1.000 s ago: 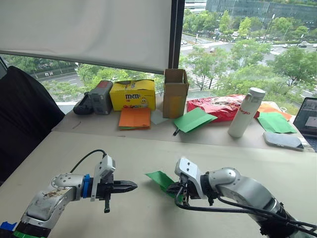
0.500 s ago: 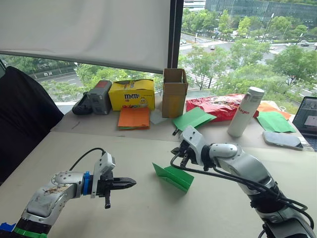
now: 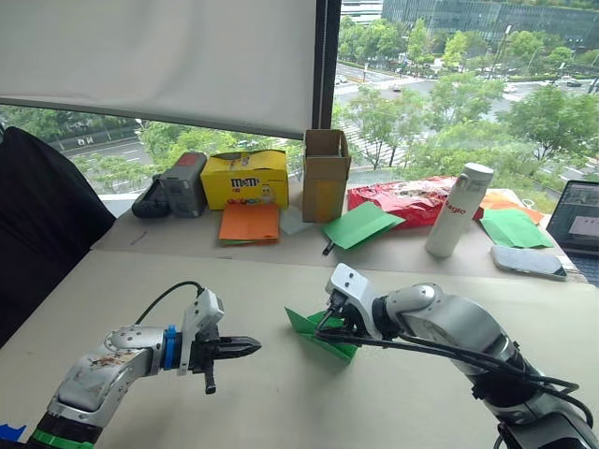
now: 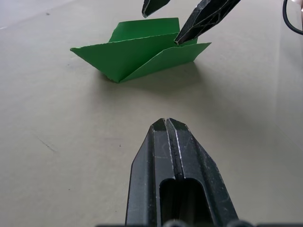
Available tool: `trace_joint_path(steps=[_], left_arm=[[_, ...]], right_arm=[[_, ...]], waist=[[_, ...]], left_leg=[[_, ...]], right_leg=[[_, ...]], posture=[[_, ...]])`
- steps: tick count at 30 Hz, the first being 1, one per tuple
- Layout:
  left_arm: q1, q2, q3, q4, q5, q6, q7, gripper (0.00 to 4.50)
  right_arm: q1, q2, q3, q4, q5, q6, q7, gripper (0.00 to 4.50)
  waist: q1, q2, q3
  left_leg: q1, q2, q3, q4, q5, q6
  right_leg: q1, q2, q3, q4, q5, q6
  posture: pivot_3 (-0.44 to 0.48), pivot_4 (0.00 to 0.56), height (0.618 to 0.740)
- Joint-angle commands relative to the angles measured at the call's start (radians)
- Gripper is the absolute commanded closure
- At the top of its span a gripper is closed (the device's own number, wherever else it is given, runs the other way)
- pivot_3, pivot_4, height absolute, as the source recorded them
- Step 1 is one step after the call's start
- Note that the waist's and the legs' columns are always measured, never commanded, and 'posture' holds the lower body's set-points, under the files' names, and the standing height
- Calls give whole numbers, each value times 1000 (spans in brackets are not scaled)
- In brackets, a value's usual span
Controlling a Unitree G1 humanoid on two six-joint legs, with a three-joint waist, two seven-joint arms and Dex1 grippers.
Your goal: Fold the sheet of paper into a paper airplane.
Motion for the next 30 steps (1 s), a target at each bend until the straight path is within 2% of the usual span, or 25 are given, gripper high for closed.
trace_joint_path(steps=[1,3,6,23,26,27,30], left_arm=[[-21,8,10,-34,-3,6,6,4500],[-21,11,10,-37,-3,9,7,4500],[-20,14,13,-45,-8,17,9,4500],[-26,16,6,-62,-5,42,14,4500],[-28,19,2,-57,1,34,9,4500],[-28,20,1,-56,2,32,7,4500],[-33,20,-6,-39,10,21,-2,4500]], right_arm=[[-20,13,-52,-1,19,10,-7,1883],[-17,21,-57,11,19,10,-12,2382],[-12,19,-47,27,8,-6,-15,3455],[44,2,45,81,-61,-83,-17,3455],[49,6,45,82,-65,-96,-13,4322],[50,6,41,79,-63,-97,-11,4465],[51,-2,-11,59,-43,-81,-8,4465]], waist=[[0,0,0],[-2,0,0],[-2,0,0],[-2,0,0],[-2,0,0],[-2,0,0],[-2,0,0]], left_leg=[[0,0,0,0,0,0],[0,0,0,0,0,0],[0,0,0,0,0,0],[0,0,0,0,0,0],[0,0,0,0,0,0],[0,0,0,0,0,0],[0,0,0,0,0,0]], right_leg=[[0,0,0,0,0,0],[0,0,0,0,0,0],[0,0,0,0,0,0],[0,0,0,0,0,0],[0,0,0,0,0,0],[0,0,0,0,0,0],[0,1,0,0,0,0]], posture=[[0,150,656],[0,150,656],[0,150,656],[0,150,656],[0,150,656],[0,150,656],[0,150,656]])
